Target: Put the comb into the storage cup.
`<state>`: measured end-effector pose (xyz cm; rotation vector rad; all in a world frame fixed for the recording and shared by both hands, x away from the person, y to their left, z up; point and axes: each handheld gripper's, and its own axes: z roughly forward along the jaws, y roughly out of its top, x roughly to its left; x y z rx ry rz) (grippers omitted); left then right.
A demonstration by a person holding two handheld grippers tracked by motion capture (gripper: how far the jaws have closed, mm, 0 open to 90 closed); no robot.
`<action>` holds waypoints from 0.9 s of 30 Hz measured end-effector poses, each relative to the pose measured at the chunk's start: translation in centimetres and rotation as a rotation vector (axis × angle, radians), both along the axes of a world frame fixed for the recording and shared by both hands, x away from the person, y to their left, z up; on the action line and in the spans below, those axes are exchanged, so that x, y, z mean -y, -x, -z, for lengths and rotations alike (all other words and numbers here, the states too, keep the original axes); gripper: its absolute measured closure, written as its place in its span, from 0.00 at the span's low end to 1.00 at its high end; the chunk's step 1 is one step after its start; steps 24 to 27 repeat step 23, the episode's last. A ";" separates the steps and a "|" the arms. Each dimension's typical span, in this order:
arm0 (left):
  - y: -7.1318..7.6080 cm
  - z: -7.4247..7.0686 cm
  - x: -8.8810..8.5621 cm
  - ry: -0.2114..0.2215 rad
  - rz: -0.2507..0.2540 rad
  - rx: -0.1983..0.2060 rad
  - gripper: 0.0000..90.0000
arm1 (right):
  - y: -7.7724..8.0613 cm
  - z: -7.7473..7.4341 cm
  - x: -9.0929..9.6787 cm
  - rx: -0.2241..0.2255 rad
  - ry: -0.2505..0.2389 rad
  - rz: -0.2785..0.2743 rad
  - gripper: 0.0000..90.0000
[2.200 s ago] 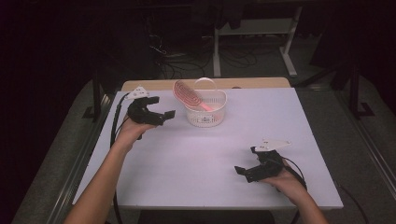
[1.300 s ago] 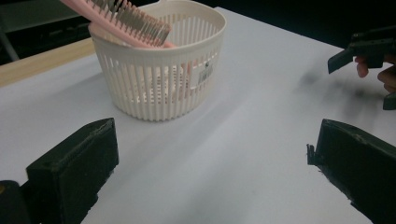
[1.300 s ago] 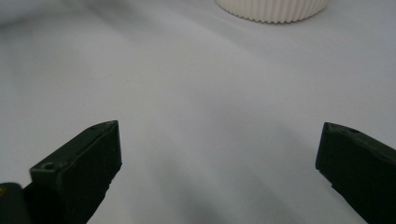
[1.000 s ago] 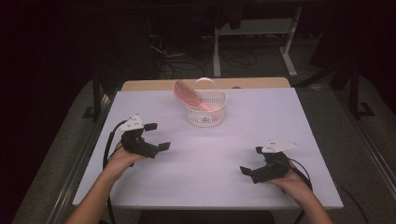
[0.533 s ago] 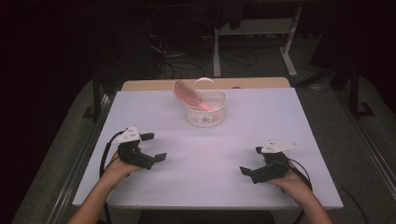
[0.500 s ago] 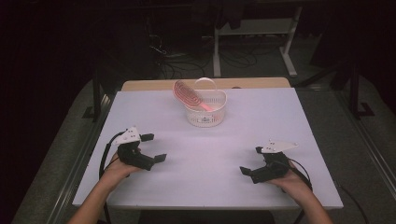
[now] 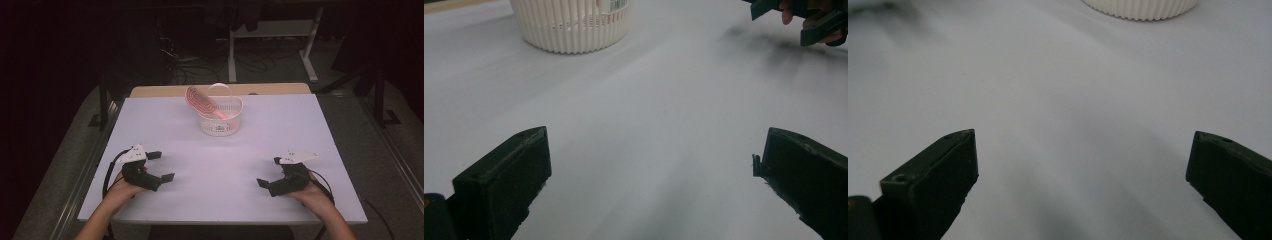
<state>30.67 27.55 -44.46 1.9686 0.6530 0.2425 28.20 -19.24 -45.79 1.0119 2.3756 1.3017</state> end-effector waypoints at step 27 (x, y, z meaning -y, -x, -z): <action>0.9 0.5 -0.2 -0.025 0.016 -0.007 0.00 | -0.1 0.1 0.0 -0.001 0.011 0.000 0.00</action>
